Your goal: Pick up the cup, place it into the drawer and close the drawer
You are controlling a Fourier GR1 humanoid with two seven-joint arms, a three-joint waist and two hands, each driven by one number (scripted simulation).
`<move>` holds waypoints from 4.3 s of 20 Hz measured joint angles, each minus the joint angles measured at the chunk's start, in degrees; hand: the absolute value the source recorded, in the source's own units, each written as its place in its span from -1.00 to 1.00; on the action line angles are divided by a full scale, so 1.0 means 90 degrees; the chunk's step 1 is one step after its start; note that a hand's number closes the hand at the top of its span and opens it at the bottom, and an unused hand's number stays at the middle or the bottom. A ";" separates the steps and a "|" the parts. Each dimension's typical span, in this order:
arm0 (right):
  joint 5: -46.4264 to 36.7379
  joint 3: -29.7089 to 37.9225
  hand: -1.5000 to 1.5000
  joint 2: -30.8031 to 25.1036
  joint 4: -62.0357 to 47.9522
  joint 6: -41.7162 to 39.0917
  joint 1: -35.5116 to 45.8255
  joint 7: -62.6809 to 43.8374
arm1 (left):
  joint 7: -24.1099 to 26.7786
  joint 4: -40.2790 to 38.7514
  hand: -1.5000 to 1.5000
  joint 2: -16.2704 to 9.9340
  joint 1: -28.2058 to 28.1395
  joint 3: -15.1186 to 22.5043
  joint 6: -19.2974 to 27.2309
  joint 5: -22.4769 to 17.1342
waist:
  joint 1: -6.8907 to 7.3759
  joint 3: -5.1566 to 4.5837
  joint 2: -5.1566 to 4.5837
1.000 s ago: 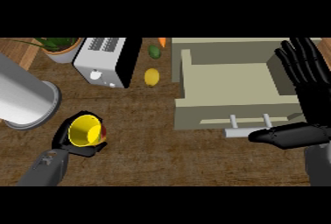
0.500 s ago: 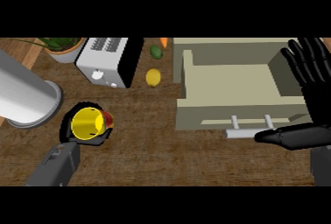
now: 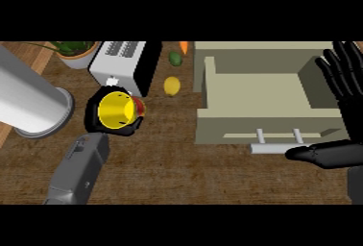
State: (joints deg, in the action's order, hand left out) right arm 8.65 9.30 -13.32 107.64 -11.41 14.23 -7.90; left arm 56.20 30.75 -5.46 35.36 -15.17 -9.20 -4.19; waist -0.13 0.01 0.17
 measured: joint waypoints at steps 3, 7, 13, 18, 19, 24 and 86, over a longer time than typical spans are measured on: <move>-0.0073 0.0001 -1.00 0.0012 0.0011 0.0057 -0.0009 -0.0025 | -0.0551 0.0638 1.00 0.0187 0.0252 0.0215 0.0163 0.0013 | 0.0042 0.0003 0.0016; -0.0193 -0.0048 -1.00 0.0071 -0.0110 0.0088 -0.0018 0.0112 | -0.1457 0.1364 1.00 0.0401 0.0725 0.0556 0.0425 -0.0053 | 0.0054 0.0004 0.0022; -0.0192 0.0022 -1.00 0.0050 -0.0234 0.0135 0.0152 0.0103 | -0.2911 0.2061 1.00 0.0531 0.1689 0.1010 0.1150 -0.0161 | 0.0011 0.0003 0.0009; -0.0224 0.0029 -1.00 0.0039 -0.0282 0.0068 0.0078 0.0269 | -0.3740 0.1831 1.00 0.0584 0.2707 0.1410 0.2006 -0.0298 | -0.0088 0.0003 -0.0017; -0.0225 0.0003 -1.00 0.0052 -0.0333 0.0053 0.0109 0.0291 | -0.3878 0.1657 1.00 0.0588 0.2959 0.1487 0.2184 -0.0363 | -0.0123 0.0004 -0.0027; -0.0275 -0.0045 -1.00 0.0088 -0.0509 0.0025 0.0198 0.0454 | -0.4360 0.0710 1.00 0.0602 0.3801 0.2022 0.2853 -0.0684 | -0.0264 0.0006 -0.0067; -0.4239 -0.2983 1.00 -0.0377 -0.6081 -0.0451 0.1816 0.2245 | -0.2766 0.0233 -1.00 0.0202 0.2659 0.3211 0.2252 -0.3821 | 0.0545 -0.0007 -0.0070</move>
State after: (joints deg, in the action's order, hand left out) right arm -29.50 -17.55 -16.71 52.91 -15.47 30.58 12.31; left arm 31.31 32.85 -3.65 59.28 13.73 11.07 -38.58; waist 4.78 -0.05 -0.46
